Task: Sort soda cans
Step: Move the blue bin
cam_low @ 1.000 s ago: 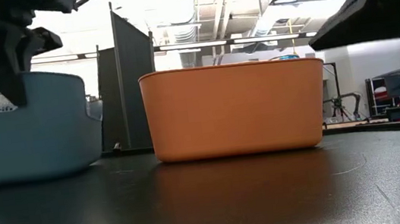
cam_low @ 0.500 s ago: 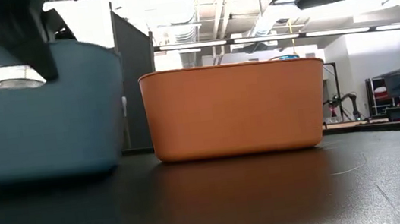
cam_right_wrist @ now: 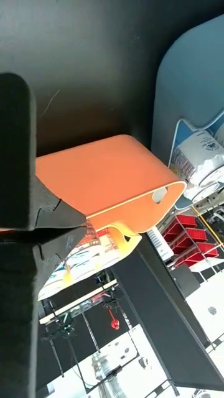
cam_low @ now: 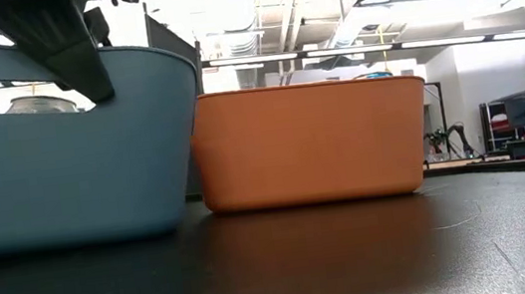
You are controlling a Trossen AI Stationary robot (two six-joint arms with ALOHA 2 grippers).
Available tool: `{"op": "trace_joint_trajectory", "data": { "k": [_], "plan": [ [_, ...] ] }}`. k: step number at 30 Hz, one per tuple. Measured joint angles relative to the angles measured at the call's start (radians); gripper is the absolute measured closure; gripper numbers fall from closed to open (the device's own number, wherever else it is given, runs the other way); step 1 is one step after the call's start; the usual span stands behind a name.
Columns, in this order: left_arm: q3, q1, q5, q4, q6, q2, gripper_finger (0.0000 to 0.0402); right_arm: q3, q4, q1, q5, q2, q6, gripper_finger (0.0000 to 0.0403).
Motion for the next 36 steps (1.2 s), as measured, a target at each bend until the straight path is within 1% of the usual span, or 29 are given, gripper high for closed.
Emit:
{"op": "trace_joint_trajectory", "data": {
  "k": [3,6,19,24,30,33,36],
  "plan": [
    [0.000,0.000,-0.009,0.003,-0.007,0.000,0.0389,0.000,0.000,0.000,0.000,0.000,0.000,0.0399],
    [0.000,0.000,-0.011,0.012,-0.004,-0.001,0.0371,0.000,0.000,0.000,0.000,0.000,0.000,0.0399],
    [-0.001,0.000,0.003,0.013,0.002,-0.001,0.0231,0.000,0.000,0.002,-0.001,0.000,0.000,0.0399],
    [0.068,0.000,-0.001,-0.116,0.018,-0.001,0.0206,0.000,0.000,0.001,-0.001,0.000,0.000,0.0399],
    [0.190,-0.002,-0.033,-0.309,0.049,-0.001,0.0203,0.000,-0.001,0.001,-0.001,0.000,0.002,0.0399],
    [0.260,-0.002,-0.038,-0.439,0.050,-0.001,0.0203,0.000,-0.001,0.003,-0.002,0.000,0.003,0.0399],
    [0.342,-0.002,-0.114,-0.589,0.036,-0.001,0.0203,0.000,0.000,0.007,-0.002,0.000,0.005,0.0399]
  ]
}}
